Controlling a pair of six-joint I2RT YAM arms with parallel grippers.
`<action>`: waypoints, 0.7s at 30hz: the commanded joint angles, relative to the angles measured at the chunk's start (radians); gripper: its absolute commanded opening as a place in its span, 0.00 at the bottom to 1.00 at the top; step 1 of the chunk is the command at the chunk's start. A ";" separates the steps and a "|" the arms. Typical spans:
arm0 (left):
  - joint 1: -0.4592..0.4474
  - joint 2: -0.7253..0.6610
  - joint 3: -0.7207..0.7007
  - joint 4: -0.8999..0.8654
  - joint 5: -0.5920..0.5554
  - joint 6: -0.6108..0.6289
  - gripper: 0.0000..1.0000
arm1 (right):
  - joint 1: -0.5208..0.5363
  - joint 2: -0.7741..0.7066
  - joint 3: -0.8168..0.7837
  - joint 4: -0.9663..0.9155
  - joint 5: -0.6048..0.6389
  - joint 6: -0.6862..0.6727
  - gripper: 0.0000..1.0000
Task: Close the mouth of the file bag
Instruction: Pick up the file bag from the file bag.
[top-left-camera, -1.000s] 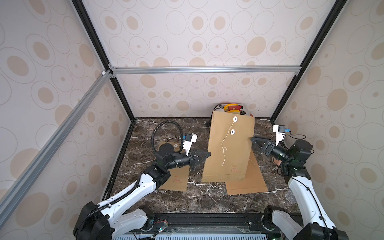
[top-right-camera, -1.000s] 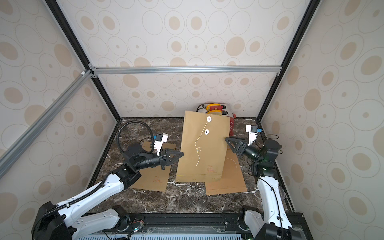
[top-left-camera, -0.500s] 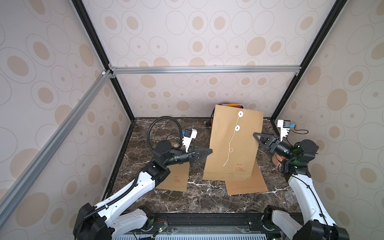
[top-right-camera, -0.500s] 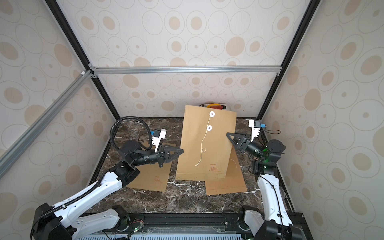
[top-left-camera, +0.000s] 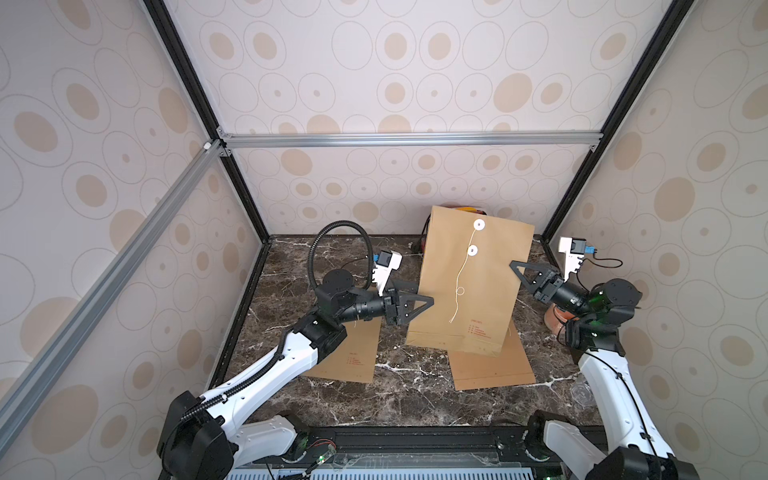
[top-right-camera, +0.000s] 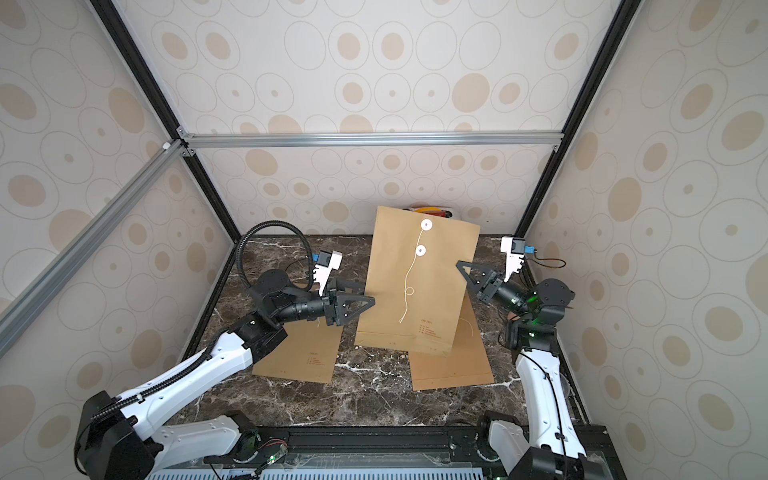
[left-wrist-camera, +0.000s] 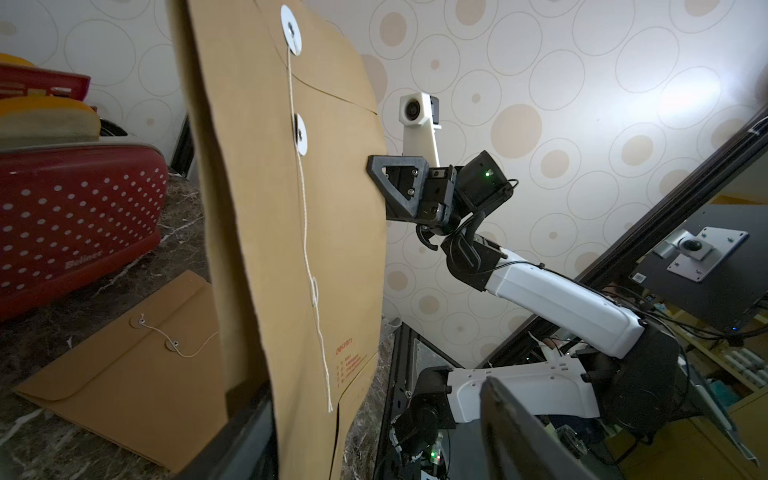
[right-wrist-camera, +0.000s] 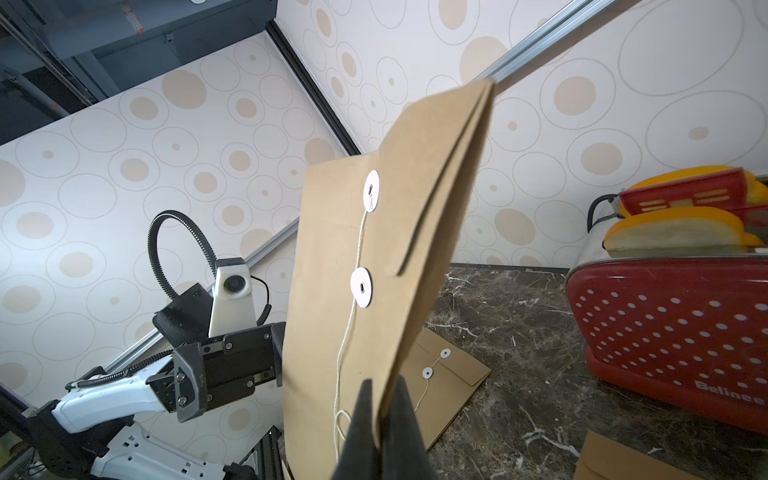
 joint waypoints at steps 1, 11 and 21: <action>0.007 0.004 0.124 -0.036 -0.002 0.048 0.78 | 0.010 -0.061 0.042 -0.008 -0.007 -0.014 0.00; 0.157 0.093 0.228 -0.257 -0.101 0.130 0.87 | 0.018 -0.122 0.103 -0.073 -0.010 -0.031 0.00; 0.188 0.175 0.195 0.025 0.017 0.071 0.92 | 0.098 -0.039 0.155 -0.049 -0.047 -0.056 0.00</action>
